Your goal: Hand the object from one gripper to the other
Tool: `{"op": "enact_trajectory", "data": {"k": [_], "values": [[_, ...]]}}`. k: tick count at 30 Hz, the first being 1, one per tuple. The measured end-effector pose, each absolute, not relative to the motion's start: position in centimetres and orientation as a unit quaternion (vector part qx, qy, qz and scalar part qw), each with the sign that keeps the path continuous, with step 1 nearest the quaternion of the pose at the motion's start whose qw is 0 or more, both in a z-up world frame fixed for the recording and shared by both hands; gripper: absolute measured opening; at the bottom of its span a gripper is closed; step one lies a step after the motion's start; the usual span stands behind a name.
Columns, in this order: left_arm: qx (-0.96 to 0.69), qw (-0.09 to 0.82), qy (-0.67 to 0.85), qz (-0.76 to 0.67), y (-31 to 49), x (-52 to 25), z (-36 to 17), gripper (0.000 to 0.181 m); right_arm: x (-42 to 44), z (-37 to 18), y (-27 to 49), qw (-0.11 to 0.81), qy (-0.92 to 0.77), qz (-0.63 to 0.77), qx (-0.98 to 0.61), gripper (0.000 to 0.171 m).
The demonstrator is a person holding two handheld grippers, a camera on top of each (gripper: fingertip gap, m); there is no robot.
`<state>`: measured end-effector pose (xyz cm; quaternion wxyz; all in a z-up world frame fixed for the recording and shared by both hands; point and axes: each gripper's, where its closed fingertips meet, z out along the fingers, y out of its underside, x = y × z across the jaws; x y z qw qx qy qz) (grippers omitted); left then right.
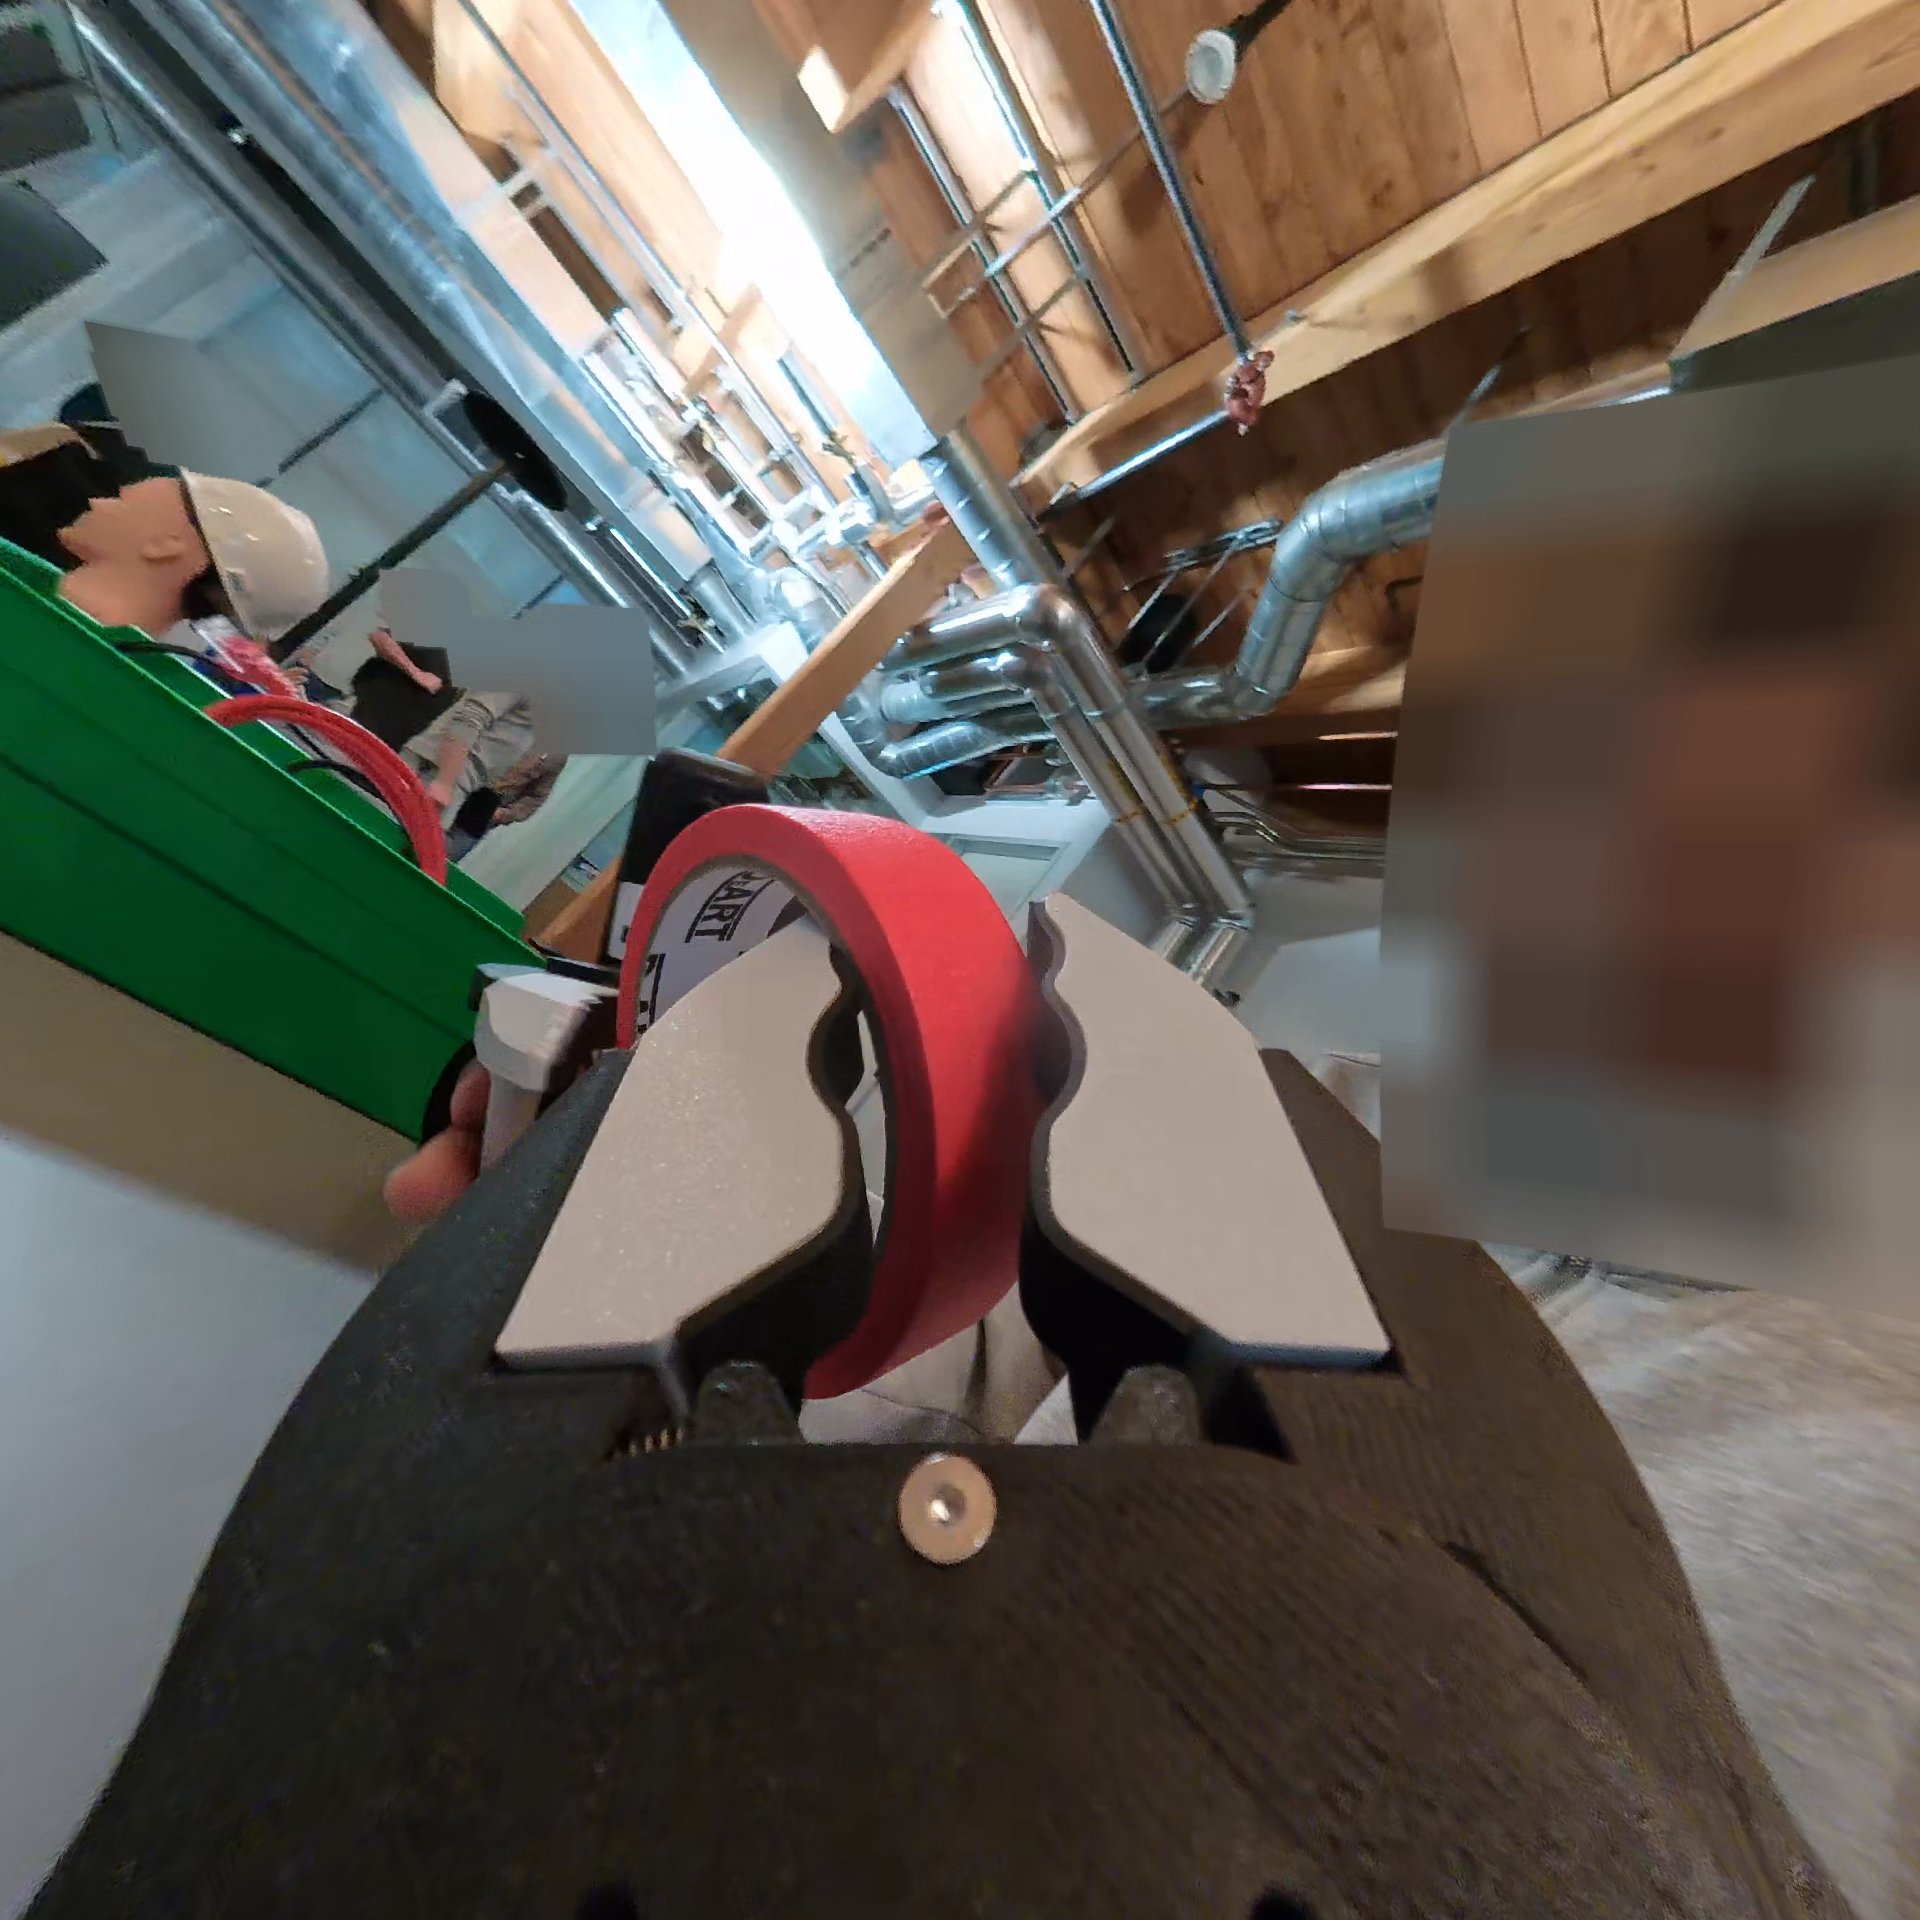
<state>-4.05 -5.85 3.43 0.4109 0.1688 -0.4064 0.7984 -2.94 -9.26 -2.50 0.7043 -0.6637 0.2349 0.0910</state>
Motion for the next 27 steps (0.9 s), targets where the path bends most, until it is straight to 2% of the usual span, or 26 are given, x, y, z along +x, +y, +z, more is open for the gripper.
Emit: {"op": "enact_trajectory", "data": {"k": [2,7,10,12,15,18,20,27], "values": [[0.159,0.415,-0.401,0.801,-5.9,-4.6,3.7,0.029,-3.9,-2.2,-8.8,0.706,0.221,0.13,-0.66,0.033],[0.2,0.37,-0.421,0.803,-6.2,-3.4,2.6,0.03,-2.9,-1.0,-9.7,0.727,0.242,0.138,-0.627,0.031],[0.261,0.306,-0.456,0.794,-7.0,-1.7,0.9,0.066,-1.1,-1.6,-10.7,0.721,0.286,0.114,-0.621,0.03],[0.305,0.229,-0.478,0.791,-6.9,-0.2,-0.1,0.082,0.0,-2.2,-11.5,0.711,0.317,0.093,-0.62,0.03],[0.337,0.096,-0.522,0.778,-6.0,1.4,-1.2,0.08,1.7,-2.9,-12.8,0.701,0.359,0.062,-0.613,0.029],[0.312,-0.029,-0.585,0.748,-5.8,1.4,-1.5,0.06,2.7,-3.2,-13.7,0.702,0.394,0.067,-0.589,0.029],[0.266,-0.073,-0.644,0.713,-7.2,0.3,-2.2,0.047,3.1,-3.2,-13.9,0.708,0.409,0.081,-0.57,0.029],[0.111,-0.249,-0.784,0.558,-11.8,-2.8,-6.7,0.047,2.9,-3.8,-13.3,0.7,0.424,0.093,-0.567,0.029]]}}
